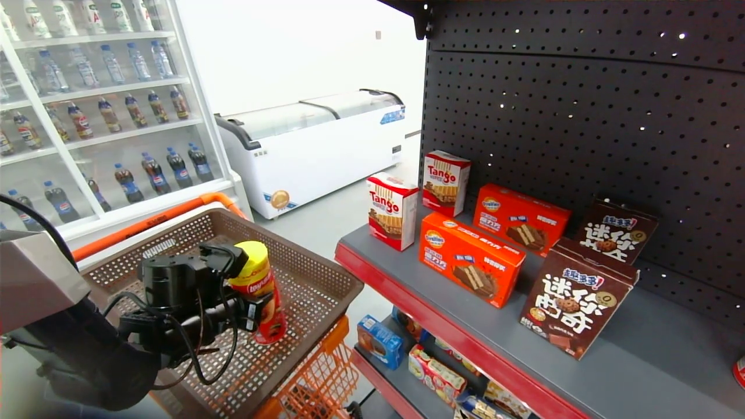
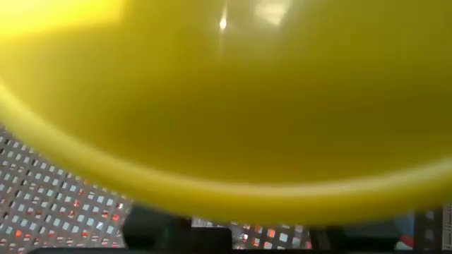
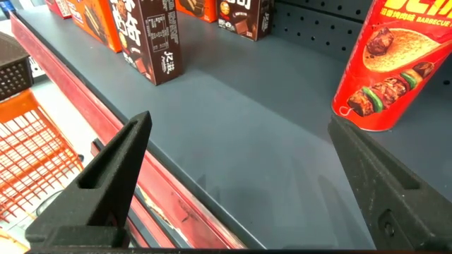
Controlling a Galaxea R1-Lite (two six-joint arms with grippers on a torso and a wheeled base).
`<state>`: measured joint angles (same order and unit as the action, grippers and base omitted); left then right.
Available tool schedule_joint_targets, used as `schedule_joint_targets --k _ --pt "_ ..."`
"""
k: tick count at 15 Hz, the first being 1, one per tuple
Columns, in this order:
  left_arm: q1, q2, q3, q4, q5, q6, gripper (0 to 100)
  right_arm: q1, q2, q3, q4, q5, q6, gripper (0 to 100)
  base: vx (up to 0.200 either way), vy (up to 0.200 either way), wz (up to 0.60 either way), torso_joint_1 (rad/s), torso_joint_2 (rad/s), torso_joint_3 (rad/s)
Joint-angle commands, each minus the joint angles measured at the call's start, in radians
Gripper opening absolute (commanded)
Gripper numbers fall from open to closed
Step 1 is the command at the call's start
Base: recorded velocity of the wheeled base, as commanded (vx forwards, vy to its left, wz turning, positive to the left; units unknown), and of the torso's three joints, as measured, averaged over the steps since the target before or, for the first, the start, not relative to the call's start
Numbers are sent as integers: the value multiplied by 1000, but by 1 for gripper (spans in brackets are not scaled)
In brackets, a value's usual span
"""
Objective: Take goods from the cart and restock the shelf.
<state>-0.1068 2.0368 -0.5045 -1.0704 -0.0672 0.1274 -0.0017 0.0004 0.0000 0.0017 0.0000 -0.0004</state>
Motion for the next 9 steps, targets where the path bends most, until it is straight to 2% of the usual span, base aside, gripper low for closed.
schedule_joint_targets --k 1,3,4,6,8,9 --pt "-11 -6 -9 3 1 -5 0 0 0 0 0 0 -1 100 0 0 0 0 0 0" --pt "-11 -32 -32 33 20 -3 0 0 0 0 0 0 0 100 0 0 0 0 0 0" --pt "-14 -72 -52 101 46 -6 0 0 0 0 0 0 -1 100 0 0 0 0 0 0" --pt "-14 -205 -124 320 38 -29 0 0 0 0 0 0 0 100 0 0 0 0 0 0" --pt "-13 -346 -190 529 0 -38 0 0 0 0 0 0 -1 100 0 0 0 0 0 0" --pt "-13 -351 -192 537 -2 -38 0 0 0 0 0 0 -1 100 0 0 0 0 0 0"
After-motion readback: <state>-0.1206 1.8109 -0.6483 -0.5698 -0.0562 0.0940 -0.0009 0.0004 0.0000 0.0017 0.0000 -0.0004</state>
